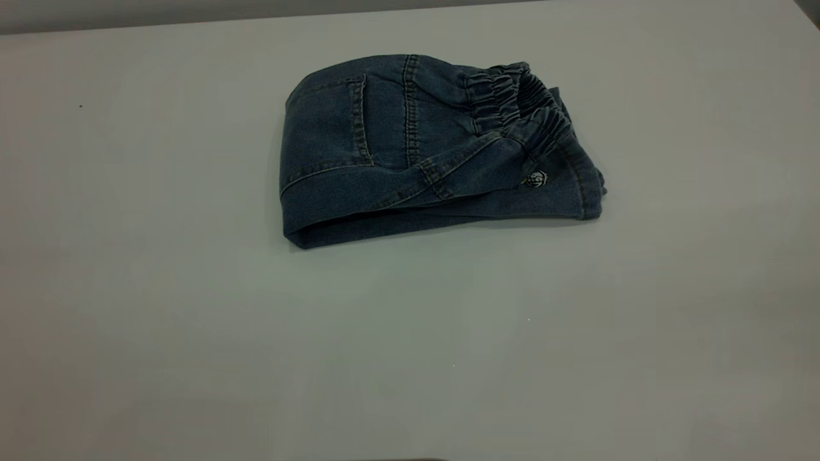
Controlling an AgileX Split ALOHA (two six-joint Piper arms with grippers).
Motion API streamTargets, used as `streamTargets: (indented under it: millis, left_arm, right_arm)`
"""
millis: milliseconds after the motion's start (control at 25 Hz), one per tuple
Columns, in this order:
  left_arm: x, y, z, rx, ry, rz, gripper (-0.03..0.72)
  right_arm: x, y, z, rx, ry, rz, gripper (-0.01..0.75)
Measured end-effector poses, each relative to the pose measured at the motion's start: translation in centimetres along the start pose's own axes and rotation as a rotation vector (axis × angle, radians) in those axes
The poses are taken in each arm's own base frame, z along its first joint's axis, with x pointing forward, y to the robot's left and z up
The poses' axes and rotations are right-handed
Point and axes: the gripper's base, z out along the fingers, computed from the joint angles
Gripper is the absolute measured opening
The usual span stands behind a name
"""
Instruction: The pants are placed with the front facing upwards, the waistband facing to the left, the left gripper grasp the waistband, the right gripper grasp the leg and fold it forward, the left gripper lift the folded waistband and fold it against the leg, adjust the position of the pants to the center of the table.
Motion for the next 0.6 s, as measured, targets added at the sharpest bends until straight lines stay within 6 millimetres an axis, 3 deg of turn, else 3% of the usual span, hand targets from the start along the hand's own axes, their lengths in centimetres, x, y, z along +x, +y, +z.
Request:
streamTargets:
  millis: [200, 360, 480, 600]
  left_arm:
    - [-0.9, 0.4, -0.1, -0.040, -0.099, -0.101, 0.408]
    - [-1.2, 1.9, -0.9, -0.229, -0.132, -0.096, 0.408]
    - [-0.3, 3.7, -2.3, -0.472, -0.033, -0.142, 0.408]
    - [1.9, 4.8, -3.9, -0.690, 0.244, -0.289, 0.408]
  right_arm:
    - [0.0, 0.0, 0.0, 0.000, 0.000, 0.000, 0.357]
    - [0.0, 0.0, 0.0, 0.000, -0.001, 0.000, 0.357]
    - [0.0, 0.0, 0.0, 0.000, -0.001, 0.000, 0.357]
    - [0.0, 0.0, 0.0, 0.000, -0.001, 0.000, 0.357]
